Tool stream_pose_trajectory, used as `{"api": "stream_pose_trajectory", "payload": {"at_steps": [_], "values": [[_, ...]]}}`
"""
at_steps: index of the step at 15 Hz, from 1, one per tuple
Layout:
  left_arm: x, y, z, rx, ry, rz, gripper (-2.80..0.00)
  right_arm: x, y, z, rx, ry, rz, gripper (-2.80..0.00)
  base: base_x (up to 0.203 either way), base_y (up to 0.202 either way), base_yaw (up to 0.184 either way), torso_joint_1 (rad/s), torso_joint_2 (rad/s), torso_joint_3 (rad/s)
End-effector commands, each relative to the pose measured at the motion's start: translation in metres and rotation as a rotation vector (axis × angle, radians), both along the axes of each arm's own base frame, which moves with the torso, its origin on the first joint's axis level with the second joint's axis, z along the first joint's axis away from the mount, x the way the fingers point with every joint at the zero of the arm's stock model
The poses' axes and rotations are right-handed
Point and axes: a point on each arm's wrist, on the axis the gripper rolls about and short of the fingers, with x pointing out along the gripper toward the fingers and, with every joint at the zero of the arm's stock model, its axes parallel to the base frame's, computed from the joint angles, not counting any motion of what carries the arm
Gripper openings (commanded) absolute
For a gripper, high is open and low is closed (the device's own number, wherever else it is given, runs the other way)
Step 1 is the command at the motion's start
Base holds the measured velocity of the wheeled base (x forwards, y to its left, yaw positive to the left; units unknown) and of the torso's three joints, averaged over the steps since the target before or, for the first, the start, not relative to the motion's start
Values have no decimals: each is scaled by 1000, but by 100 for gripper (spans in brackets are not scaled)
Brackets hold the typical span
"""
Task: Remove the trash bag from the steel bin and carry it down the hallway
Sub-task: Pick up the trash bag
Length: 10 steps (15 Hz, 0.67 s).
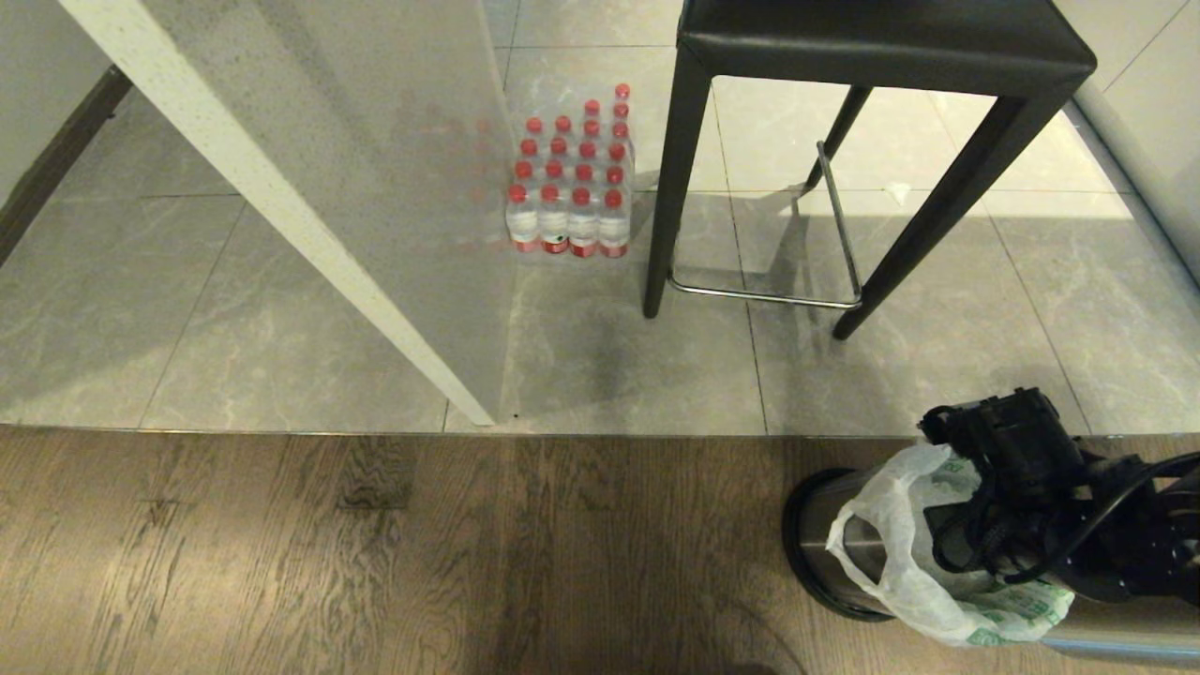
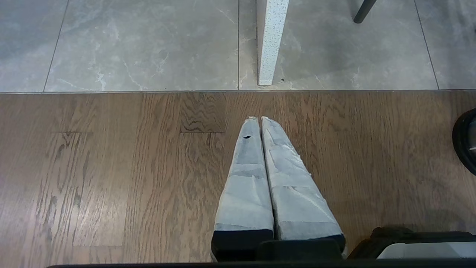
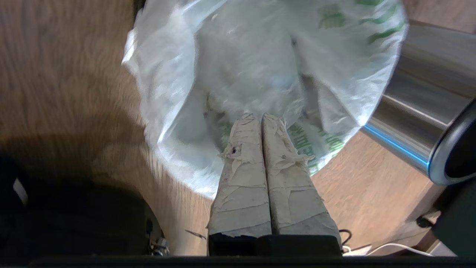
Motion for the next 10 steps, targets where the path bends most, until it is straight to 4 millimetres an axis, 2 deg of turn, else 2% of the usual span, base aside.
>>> {"api": "stream_pose_trajectory", "payload": {"at_steps": [1,10], "values": [[0,0,0,0,0,0,-280,-5,8,-7,-16,34,41,-280,0,0,0,0,0,0],[0,0,0,0,0,0,-280,17,40,-50,-144,137,81,-280,0,0,0,0,0,0]]}}
